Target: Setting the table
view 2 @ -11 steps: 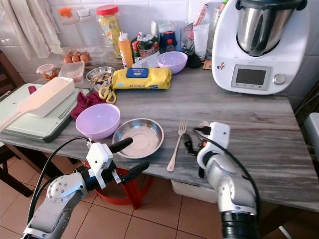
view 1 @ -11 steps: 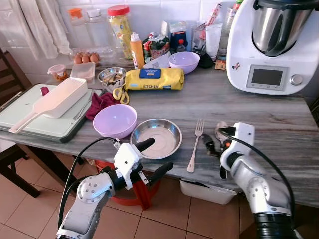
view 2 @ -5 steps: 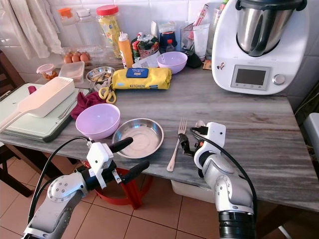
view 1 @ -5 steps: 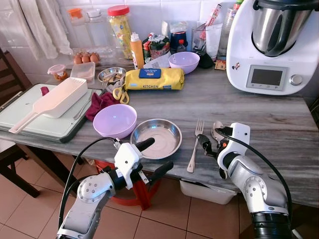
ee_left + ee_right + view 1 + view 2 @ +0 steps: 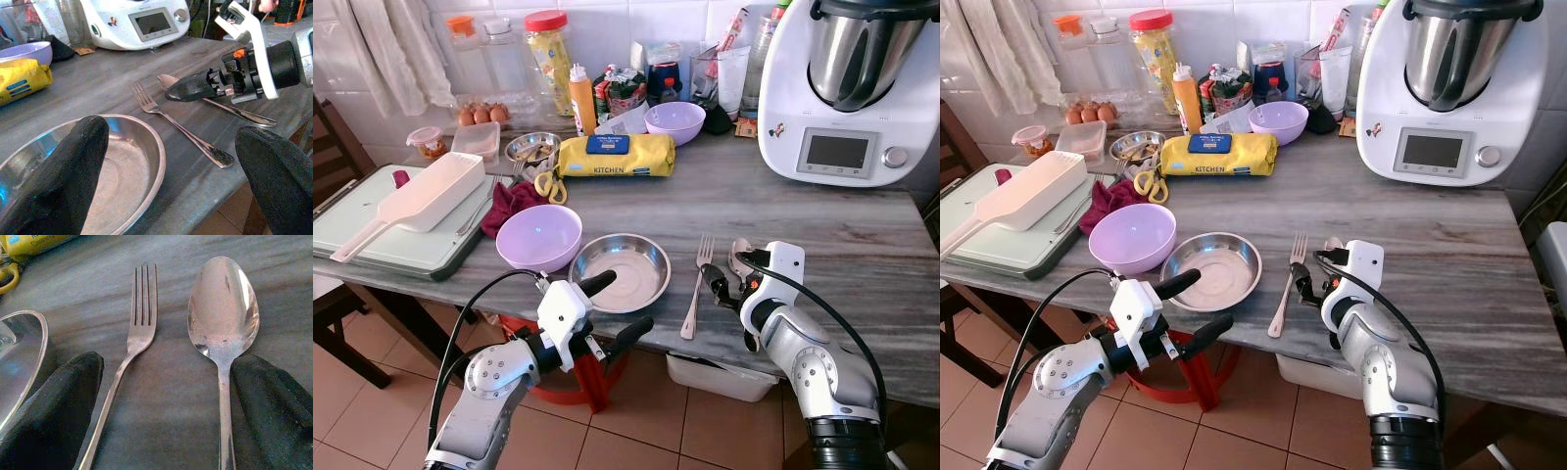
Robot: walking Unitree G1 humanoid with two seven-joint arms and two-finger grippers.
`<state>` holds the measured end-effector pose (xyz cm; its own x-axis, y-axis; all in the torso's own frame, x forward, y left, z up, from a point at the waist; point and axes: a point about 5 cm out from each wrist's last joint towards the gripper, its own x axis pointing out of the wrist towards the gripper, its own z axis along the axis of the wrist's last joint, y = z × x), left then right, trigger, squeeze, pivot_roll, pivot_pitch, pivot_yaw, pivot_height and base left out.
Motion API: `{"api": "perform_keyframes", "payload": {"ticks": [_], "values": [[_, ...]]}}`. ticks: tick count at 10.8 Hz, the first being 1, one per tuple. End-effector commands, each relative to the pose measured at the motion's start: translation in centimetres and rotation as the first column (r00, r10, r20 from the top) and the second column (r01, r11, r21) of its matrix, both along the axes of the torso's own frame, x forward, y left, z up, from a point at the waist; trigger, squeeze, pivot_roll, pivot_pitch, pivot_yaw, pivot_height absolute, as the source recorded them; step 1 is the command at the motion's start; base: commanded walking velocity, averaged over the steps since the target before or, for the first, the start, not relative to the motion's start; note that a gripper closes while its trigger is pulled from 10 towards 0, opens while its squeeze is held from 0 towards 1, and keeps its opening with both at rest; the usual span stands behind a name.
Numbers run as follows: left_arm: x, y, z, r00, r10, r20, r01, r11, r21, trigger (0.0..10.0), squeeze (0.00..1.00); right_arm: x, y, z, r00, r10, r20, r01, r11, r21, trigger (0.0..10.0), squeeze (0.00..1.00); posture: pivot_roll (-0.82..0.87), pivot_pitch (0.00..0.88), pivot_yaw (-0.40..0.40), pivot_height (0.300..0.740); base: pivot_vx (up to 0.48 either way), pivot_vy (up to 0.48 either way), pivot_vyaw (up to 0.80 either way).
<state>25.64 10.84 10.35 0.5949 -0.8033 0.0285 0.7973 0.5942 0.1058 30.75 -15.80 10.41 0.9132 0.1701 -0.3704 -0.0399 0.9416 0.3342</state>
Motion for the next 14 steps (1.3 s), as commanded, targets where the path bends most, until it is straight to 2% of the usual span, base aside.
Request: {"api": "perform_keyframes", "payload": {"ticks": [1,4,5,6,8,10,14], "values": [[0.2,0.2,0.2,1.0,0.001,0.013,-0.001,1.0,0.017,10.0,0.0,-0.2,0.9,-0.1,0.999,0.039,-0.013,-0.038,0.999,0.023,10.0,0.2,-0.07,0.0,0.081,0.74,0.0,0.0,0.0],[0.2,0.2,0.2,1.0,0.001,0.014,-0.001,1.0,0.017,10.0,0.0,-0.2,1.0,-0.2,0.999,0.038,-0.016,-0.037,0.999,0.026,10.0,0.2,-0.07,0.0,0.08,0.74,0.0,0.0,0.0],[0.5,0.3,0.6,1.0,0.014,0.025,-0.015,1.0,0.009,10.0,0.0,-2.1,1.1,1.5,0.996,-0.005,0.094,0.004,1.0,0.01,10.0,0.0,-0.07,0.0,0.085,0.74,0.0,0.0,0.0],[0.5,0.3,0.6,1.0,0.019,0.025,-0.019,1.0,0.006,10.0,0.0,-2.7,1.2,1.7,0.993,-0.008,0.117,0.008,1.0,0.002,10.0,0.0,-0.07,0.0,0.084,0.74,0.0,0.0,0.0],[0.5,0.2,0.6,1.0,0.017,0.025,-0.017,1.0,0.003,10.0,0.0,-2.8,1.1,1.7,0.991,-0.027,0.134,0.03,0.999,-0.017,10.0,0.0,-0.07,0.0,0.086,0.74,0.0,0.0,0.0],[0.5,0.3,0.6,1.0,0.015,0.024,-0.015,1.0,0.002,10.0,0.0,-3.2,0.6,2.5,0.985,-0.055,0.166,0.068,0.995,-0.077,10.0,0.0,-0.08,0.0,0.09,0.74,0.0,0.0,0.0],[0.5,0.2,0.5,1.0,0.011,0.02,-0.012,1.0,0.007,10.0,0.0,-3.8,0.6,0.5,0.994,-0.087,0.062,0.091,0.994,-0.054,10.0,0.0,-0.08,0.0,0.092,0.74,0.0,0.0,0.0]]}}
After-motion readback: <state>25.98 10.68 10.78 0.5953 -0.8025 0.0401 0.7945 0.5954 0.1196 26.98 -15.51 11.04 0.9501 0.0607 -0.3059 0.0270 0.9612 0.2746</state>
